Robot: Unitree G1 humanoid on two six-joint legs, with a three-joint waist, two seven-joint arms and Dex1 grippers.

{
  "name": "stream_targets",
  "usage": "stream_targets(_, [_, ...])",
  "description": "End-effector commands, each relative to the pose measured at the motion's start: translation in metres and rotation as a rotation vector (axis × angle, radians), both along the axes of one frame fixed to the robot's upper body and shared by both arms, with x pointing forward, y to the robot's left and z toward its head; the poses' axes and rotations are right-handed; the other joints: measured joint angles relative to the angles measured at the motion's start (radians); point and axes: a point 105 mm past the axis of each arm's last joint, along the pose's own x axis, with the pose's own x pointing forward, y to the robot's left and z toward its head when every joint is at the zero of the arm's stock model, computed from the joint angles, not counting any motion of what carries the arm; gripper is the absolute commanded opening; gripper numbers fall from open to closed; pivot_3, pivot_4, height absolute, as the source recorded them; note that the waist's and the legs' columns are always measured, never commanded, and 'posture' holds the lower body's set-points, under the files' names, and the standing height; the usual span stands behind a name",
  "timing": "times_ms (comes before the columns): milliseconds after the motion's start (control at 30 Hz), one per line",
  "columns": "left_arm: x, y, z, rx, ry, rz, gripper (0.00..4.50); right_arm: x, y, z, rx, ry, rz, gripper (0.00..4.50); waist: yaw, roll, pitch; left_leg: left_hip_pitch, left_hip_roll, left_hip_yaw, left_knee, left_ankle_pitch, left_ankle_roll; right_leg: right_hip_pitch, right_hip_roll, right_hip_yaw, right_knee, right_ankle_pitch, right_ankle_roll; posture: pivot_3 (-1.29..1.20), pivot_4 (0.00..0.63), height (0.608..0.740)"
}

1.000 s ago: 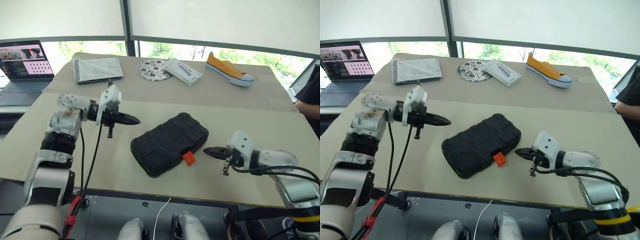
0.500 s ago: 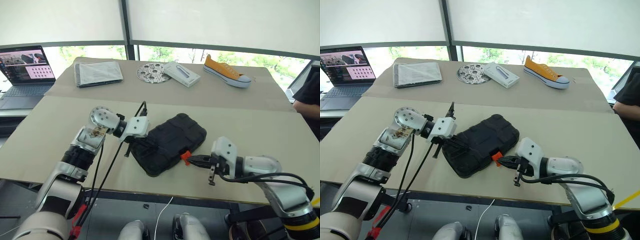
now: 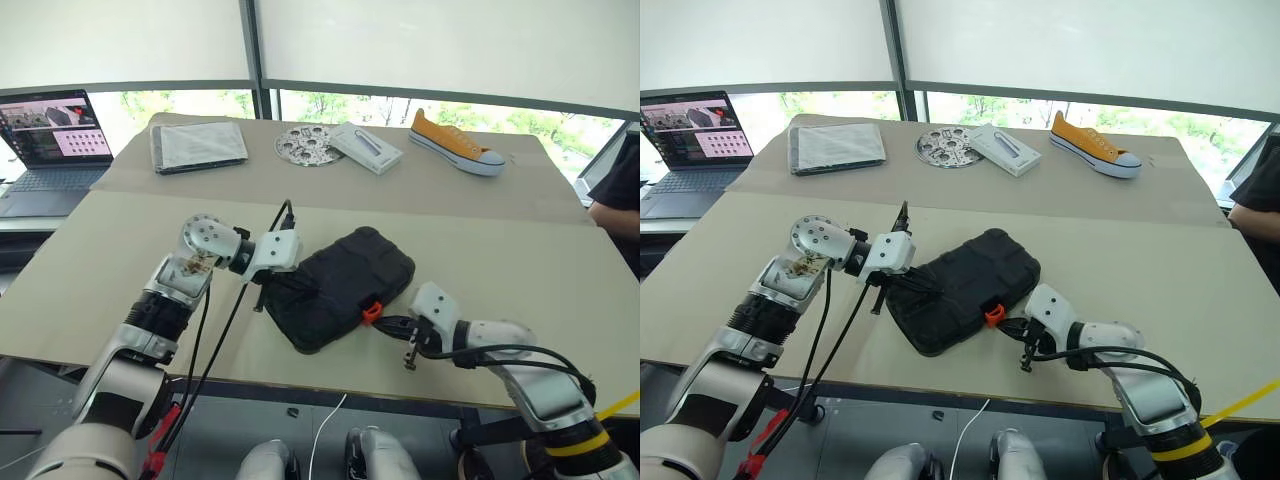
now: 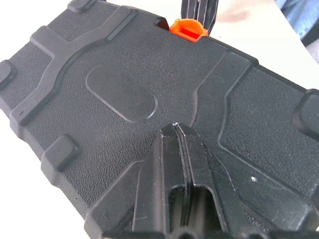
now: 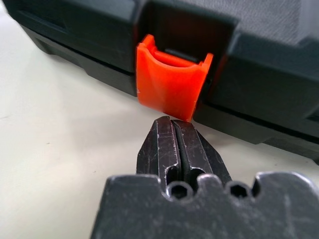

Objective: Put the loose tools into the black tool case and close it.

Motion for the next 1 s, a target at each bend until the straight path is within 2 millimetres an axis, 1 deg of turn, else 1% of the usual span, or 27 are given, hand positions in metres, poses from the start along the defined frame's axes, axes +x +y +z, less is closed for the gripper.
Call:
stream_targets(33, [0.004,0.006,-0.015,0.068,0.024,0.024,0.00,-0.017,0.006,0.039,0.081,-0.038,0.095,0.05,-0.001,0.000,0.000,0.000,0.000,0.000,0.000,0.000,0.000,0.000,0.000,0.000,0.000,0.000,0.000,0.00,0.150,0.733])
stream_targets(100, [0.005,0.004,-0.014,0.066,0.019,0.021,0.00,-0.007,0.008,0.042,0.075,-0.056,0.062,0.05,-0.004,-0.001,0.000,0.000,0.001,0.000,0.000,0.000,0.001,0.000,0.000,0.000,0.000,0.000,0.000,0.00,0.150,0.733])
stream_targets(167, [0.005,0.002,-0.014,0.063,0.017,0.016,0.00,0.002,0.009,0.038,0.053,-0.061,0.032,0.05,-0.005,-0.001,0.000,0.001,0.001,0.000,0.000,0.000,0.001,0.000,0.000,0.001,0.000,0.000,0.000,0.00,0.150,0.733])
stream_targets(333, [0.004,0.001,-0.015,0.067,0.013,0.010,0.00,0.010,0.012,0.026,0.008,-0.040,0.016,0.05,0.000,-0.001,0.000,-0.001,0.000,0.000,0.000,-0.001,0.002,0.000,0.000,0.000,0.000,0.000,0.000,0.00,0.150,0.733])
stream_targets(500, [0.005,0.005,-0.015,0.072,0.009,0.018,0.00,0.004,0.003,0.016,-0.036,-0.012,0.008,0.05,0.001,-0.001,0.000,-0.002,-0.001,0.000,0.000,-0.002,0.004,-0.001,0.000,0.000,-0.001,0.001,-0.002,0.00,0.150,0.733])
stream_targets(633, [0.006,0.007,-0.016,0.078,0.010,0.023,0.00,-0.003,-0.007,0.015,-0.044,0.002,-0.018,0.05,0.001,0.000,0.000,-0.002,-0.001,0.000,0.000,-0.002,0.004,-0.001,0.000,0.000,-0.001,-0.001,0.001,0.00,0.150,0.733])
stream_targets(767, [0.005,0.005,-0.017,0.074,0.012,0.019,0.00,-0.007,-0.011,0.015,-0.006,0.019,-0.059,0.05,-0.001,0.000,0.000,-0.001,0.000,0.000,0.000,-0.002,0.004,0.000,0.000,0.000,-0.001,-0.001,0.001,0.00,0.150,0.733])
stream_targets(900, [0.005,0.001,-0.018,0.071,0.012,0.006,0.00,-0.010,-0.010,0.001,-0.023,0.047,-0.071,0.05,0.001,-0.001,0.000,-0.001,0.000,0.000,0.000,-0.002,0.004,0.000,0.000,0.000,-0.001,-0.001,0.001,0.00,0.150,0.733])
stream_targets(1000, [0.003,-0.004,-0.019,0.072,0.008,-0.016,0.00,-0.009,-0.007,-0.018,-0.049,0.084,-0.085,0.05,0.001,-0.001,0.000,-0.001,-0.001,0.000,0.000,-0.002,0.004,0.000,0.000,0.000,-0.001,-0.001,0.002,0.00,0.150,0.733])
